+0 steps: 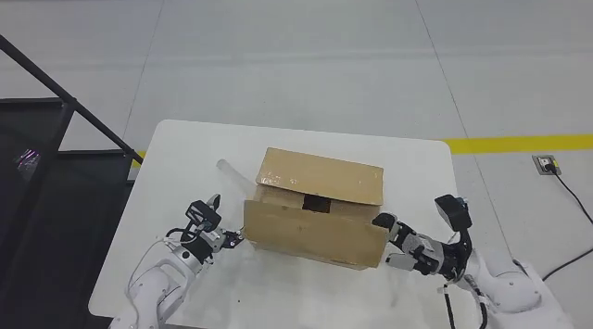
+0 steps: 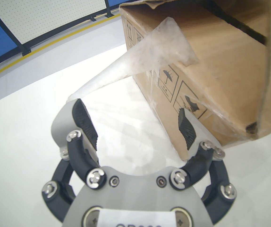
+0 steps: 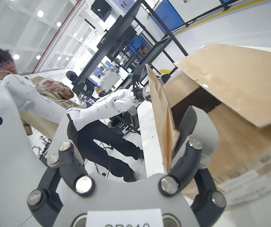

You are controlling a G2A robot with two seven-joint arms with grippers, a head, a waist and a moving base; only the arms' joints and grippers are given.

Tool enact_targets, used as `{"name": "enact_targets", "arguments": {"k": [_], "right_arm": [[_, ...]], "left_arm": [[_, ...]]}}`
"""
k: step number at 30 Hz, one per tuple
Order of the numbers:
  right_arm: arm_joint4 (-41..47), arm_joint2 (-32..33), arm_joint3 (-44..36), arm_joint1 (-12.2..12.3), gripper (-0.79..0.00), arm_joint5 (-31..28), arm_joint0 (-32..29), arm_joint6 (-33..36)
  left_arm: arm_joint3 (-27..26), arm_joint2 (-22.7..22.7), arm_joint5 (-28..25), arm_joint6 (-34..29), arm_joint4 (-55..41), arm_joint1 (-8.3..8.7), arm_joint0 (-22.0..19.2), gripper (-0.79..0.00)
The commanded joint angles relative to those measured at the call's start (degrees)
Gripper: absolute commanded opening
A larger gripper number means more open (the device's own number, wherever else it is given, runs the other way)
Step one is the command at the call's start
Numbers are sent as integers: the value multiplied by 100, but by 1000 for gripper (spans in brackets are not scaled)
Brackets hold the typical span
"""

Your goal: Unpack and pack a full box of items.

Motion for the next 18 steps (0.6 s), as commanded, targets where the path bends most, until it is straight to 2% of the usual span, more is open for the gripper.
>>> {"name": "enact_targets", "arguments": {"k": [1,8,15,18], "right_arm": [[-217,-178,-217,147,0,-168,-35,-174],[-502,-456,-820,636,0,-168,-132,-174],[-1215,-670,-1210,1050,0,-168,-272,-175],[-1644,-799,-1263,1177,0,-168,-317,-175]], "left_arm": [[-12,9,5,9,-16,0,2,0],[-147,-51,-69,69,-93,20,43,0],[-343,-246,-57,200,-214,54,166,0],[-475,-387,-231,312,-298,86,279,0]]}}
